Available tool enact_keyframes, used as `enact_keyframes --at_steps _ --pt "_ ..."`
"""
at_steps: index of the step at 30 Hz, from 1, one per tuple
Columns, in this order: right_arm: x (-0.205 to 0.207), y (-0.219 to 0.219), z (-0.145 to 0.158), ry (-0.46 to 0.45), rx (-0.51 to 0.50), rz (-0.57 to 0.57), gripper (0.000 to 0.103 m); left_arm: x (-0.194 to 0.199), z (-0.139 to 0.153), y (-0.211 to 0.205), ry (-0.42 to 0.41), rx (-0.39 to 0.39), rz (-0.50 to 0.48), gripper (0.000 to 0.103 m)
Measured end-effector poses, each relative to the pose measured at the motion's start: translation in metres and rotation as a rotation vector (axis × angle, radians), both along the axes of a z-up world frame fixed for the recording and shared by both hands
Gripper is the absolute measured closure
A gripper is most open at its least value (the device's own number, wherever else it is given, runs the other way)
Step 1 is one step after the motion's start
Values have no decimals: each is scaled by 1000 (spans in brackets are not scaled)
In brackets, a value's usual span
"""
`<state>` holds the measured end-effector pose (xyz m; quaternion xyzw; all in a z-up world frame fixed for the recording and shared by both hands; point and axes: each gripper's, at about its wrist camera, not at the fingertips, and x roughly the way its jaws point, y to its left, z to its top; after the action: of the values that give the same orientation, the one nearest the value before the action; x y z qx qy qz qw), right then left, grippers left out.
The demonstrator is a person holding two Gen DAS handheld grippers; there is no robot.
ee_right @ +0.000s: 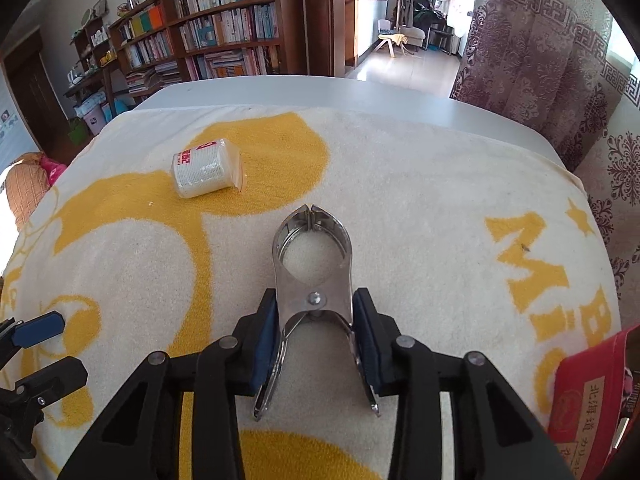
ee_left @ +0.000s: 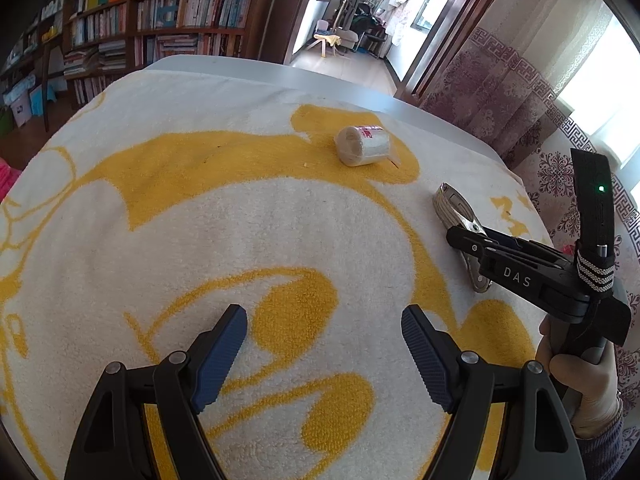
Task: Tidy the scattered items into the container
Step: 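Grasp the metal spring clip with the right tool, then grasp the white roll bottle with the left tool while the right tool holds the clip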
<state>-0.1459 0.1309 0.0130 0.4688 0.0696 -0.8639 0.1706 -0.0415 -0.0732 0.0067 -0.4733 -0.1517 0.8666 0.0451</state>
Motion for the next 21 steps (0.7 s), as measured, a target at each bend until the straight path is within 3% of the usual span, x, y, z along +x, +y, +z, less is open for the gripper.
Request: enact_keyframes --at_steps 6,13,21 --pt "35 21 2 6 -12 -31 62 -6 -3 6 -1 -38 2 22" --pt "42 27 0 19 -39 -41 62 -25 6 21 -7 -63 -25 22" --pt "44 29 -1 25 -57 -46 61 -85 11 44 22 -134 9 22"
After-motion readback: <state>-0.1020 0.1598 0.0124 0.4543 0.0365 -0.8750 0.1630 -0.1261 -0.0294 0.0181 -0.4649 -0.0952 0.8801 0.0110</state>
